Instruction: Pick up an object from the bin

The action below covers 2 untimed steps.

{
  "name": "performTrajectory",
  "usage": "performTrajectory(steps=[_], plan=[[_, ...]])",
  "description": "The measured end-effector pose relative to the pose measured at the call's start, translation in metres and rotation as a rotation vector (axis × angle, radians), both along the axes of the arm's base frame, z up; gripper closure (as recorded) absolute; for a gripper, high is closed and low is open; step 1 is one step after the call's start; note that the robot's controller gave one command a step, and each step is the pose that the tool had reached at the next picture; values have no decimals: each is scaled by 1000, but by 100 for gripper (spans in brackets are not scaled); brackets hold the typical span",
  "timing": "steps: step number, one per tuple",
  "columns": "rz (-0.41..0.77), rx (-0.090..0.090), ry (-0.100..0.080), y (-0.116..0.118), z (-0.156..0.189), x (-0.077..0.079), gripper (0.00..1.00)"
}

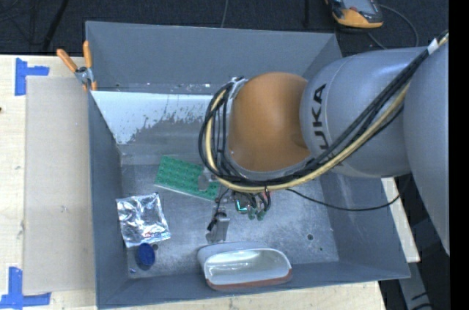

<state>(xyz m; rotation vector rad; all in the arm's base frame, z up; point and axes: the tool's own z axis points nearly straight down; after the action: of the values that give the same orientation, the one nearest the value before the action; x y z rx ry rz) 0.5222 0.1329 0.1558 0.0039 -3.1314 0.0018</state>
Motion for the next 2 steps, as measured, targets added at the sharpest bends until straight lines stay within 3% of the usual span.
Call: performTrajectory(steps=[1, 2], plan=[[103, 5, -17, 66, 3, 93, 0], [755, 6, -5, 35, -72, 99, 0]])
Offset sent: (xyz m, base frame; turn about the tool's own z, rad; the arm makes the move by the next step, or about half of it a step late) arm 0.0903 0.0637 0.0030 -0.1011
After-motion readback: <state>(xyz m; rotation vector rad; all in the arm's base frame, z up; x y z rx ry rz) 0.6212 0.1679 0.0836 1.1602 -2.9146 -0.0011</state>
